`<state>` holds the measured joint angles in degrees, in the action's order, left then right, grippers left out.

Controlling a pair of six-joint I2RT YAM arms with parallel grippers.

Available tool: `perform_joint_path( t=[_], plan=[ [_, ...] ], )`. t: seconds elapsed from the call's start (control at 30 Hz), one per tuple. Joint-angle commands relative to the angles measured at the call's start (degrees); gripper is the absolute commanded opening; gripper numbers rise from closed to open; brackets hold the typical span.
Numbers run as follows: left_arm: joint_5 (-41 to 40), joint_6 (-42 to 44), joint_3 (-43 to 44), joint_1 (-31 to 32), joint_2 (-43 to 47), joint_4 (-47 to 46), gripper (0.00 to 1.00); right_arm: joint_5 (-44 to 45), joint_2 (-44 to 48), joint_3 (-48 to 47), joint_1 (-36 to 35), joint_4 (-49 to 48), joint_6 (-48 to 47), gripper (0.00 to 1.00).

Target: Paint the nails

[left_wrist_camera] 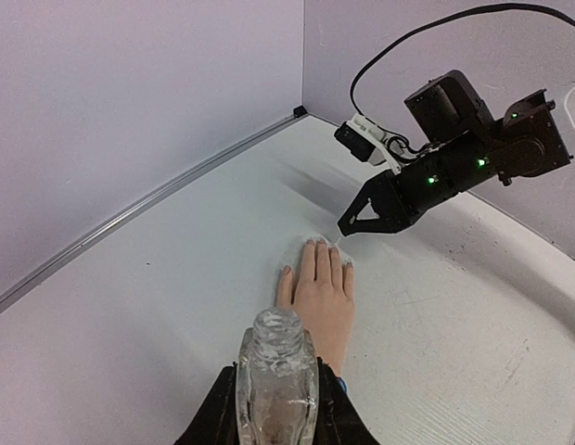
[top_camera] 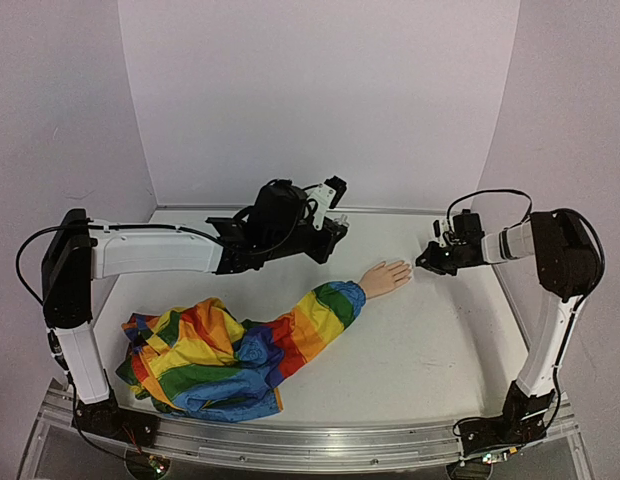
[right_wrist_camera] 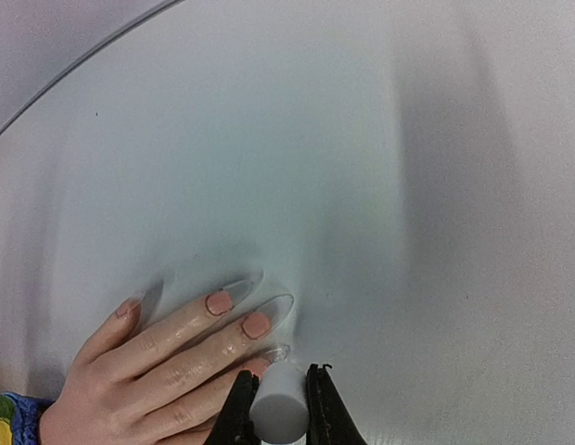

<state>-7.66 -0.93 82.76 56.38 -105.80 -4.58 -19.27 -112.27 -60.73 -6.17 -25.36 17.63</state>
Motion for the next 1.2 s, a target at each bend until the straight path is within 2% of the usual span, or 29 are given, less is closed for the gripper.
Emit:
perform_joint_path(
  t=[0.0,0.33,1.17],
  plan=[
    [-0.4,0.3,0.0,0.2,4.0,-3.3,0.0,-1.1,4.3,1.6,-0.3,-0.8,-1.2,0.0],
    [-0.2,-0.1,0.1,0.1,4.1,-3.3,0.0,-4.4,3.6,1.6,-0.4,-1.2,-1.1,0.0],
    [0.1,0.3,0.8,0.1,3.4,-3.3,0.0,-4.7,1.7,0.8,-0.5,-2.2,-0.7,0.0]
  ],
)
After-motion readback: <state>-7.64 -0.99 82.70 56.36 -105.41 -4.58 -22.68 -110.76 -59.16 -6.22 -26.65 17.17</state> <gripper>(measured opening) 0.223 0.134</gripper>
